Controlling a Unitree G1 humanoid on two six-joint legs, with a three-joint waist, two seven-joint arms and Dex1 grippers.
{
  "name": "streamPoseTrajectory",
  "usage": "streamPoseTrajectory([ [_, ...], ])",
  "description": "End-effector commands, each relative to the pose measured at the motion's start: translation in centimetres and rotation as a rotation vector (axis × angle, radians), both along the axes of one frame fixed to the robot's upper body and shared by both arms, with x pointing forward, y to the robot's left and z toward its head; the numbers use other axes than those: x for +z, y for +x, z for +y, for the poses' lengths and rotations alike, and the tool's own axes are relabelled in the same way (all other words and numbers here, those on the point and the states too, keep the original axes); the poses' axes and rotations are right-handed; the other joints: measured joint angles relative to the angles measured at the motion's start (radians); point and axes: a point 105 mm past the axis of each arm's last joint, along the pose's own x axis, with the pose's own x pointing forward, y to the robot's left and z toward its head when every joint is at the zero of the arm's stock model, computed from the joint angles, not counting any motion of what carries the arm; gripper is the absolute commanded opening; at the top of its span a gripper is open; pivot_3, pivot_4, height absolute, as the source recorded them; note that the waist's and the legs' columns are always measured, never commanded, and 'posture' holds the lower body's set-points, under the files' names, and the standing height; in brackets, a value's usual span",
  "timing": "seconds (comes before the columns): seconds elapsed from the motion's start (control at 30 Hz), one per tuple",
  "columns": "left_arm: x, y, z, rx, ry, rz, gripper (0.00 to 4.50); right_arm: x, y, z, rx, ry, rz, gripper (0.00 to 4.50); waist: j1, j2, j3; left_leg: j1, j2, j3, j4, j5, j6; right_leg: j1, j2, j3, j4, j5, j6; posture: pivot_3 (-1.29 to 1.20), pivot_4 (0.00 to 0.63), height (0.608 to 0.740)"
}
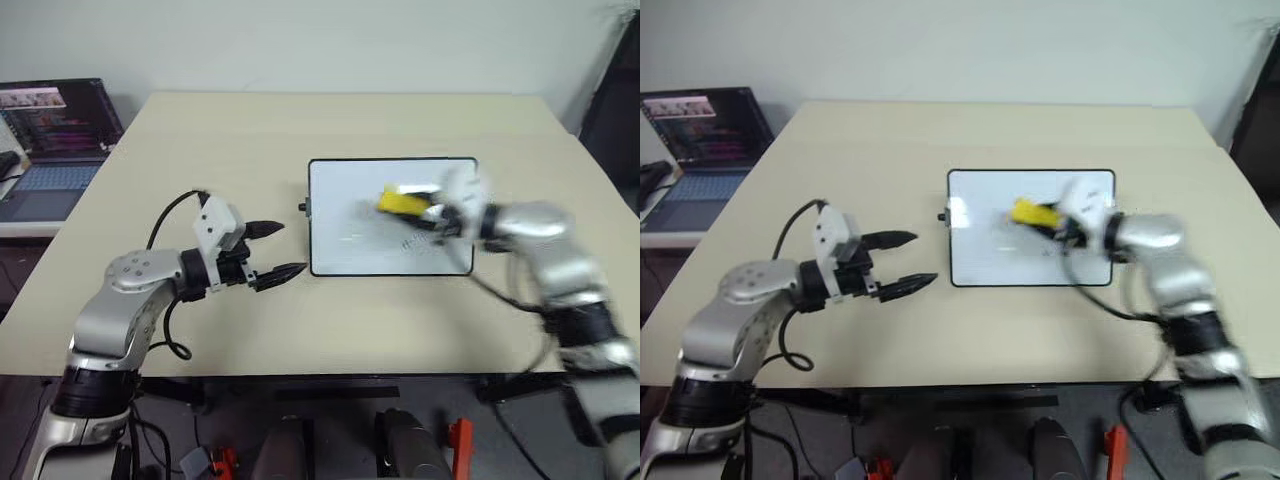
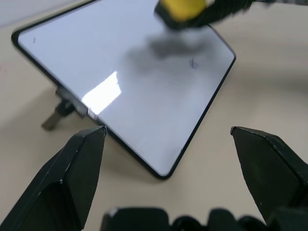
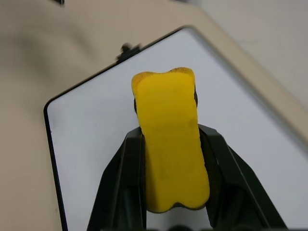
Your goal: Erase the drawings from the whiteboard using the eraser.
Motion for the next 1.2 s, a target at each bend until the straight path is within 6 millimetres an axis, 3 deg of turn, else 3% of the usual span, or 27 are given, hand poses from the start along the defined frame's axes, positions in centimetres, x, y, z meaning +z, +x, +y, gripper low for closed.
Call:
streamPoseTrajectory([
  [0.03,1.2,0.0,0.6,-0.010,0.024,-0.038,4.50,0.1,-1.5,-3.2,-0.091,-0.037,0.030,1.09,0.000,-0.002,-0.001,0.001,0.000,0.000,0.000,-0.002,-0.001,0.001,0.000,-0.001,0.000,-0.003,-0.001,0.00,0.150,0.740],
  [0.1,1.3,0.3,1.1,-0.010,0.051,-0.035,4.50,-0.9,-2.2,-7.0,-0.208,-0.090,0.065,1.09,-0.002,-0.003,-0.001,0.001,0.000,0.001,0.000,-0.005,0.000,0.001,0.000,0.000,-0.001,-0.006,-0.002,0.00,0.150,0.740],
  [0.17,1.4,0.5,1.5,-0.011,0.064,-0.035,4.50,-1.4,-3.0,-9.1,-0.267,-0.125,0.086,1.09,-0.004,-0.002,0.000,0.001,0.000,0.002,0.000,-0.006,0.000,0.001,0.000,0.001,-0.001,-0.008,-0.001,0.00,0.150,0.740],
  [0.27,1.7,0.9,2.0,-0.008,0.078,-0.035,4.50,-1.7,-3.7,-10.7,-0.307,-0.175,0.101,1.09,-0.009,-0.002,0.001,0.001,0.000,0.005,0.000,-0.007,0.000,0.000,0.000,0.003,-0.001,-0.008,0.000,0.00,0.150,0.740],
  [1.2,1.6,0.3,3.1,0.038,0.089,-0.017,4.50,-1.2,-2.6,-9.7,-0.241,-0.134,0.092,1.09,-0.006,-0.002,0.001,0.002,0.000,0.004,0.004,-0.007,0.000,0.002,0.000,0.003,0.002,-0.008,0.001,0.00,0.150,0.740],
])
